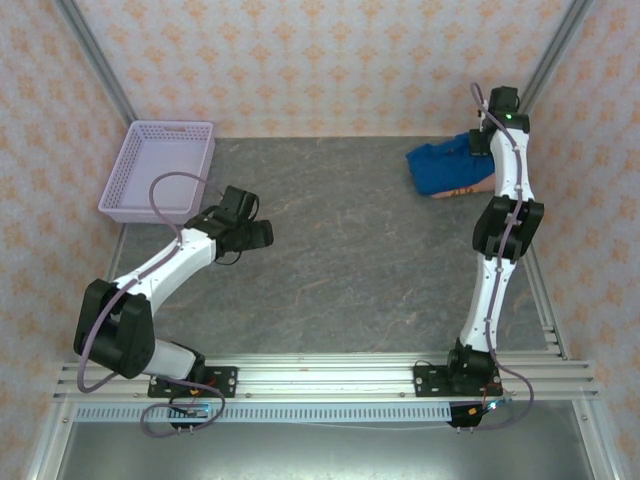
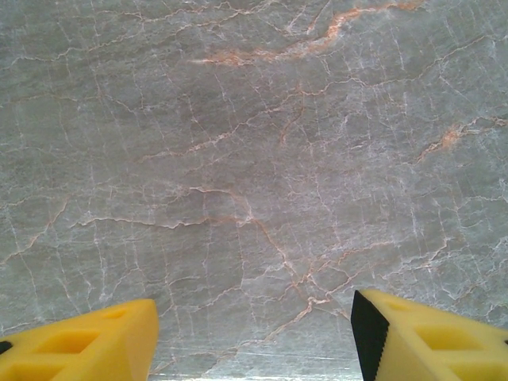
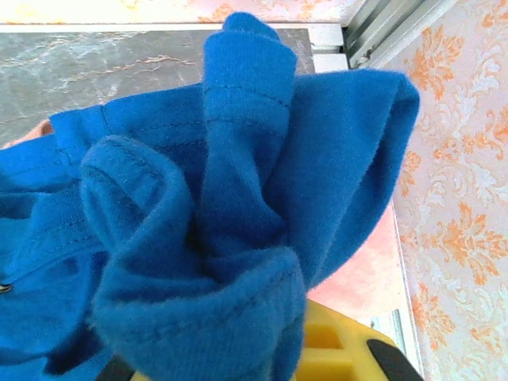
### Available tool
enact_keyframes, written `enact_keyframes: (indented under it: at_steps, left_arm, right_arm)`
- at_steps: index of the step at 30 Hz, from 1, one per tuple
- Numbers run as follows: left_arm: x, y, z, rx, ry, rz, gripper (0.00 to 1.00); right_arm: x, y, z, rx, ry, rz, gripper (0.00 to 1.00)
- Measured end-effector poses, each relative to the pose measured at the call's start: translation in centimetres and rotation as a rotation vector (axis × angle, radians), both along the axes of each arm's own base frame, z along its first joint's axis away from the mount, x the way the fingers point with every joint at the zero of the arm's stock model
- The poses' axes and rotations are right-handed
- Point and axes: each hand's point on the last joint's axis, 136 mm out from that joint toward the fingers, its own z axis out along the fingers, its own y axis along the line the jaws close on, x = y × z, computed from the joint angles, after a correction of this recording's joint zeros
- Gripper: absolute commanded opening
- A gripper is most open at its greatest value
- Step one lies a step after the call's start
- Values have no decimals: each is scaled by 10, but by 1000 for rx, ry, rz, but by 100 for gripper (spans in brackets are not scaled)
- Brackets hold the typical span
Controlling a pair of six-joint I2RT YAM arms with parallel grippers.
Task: Fold the inside-out t-shirt
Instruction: Place the T-shirt on the T-shirt.
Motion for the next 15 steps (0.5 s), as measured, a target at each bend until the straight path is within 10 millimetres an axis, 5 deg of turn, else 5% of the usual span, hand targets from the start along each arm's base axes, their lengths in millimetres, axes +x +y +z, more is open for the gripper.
enact_keyframes:
  at_steps: [10, 15]
  left_arm:
    - [1, -1, -9, 11, 34, -1, 67]
    - [2, -1, -13, 16, 46, -2, 67]
  right_arm:
    - [4, -24, -1, -35, -19, -30, 0]
    - [6, -40, -19, -52, 0, -48, 2]
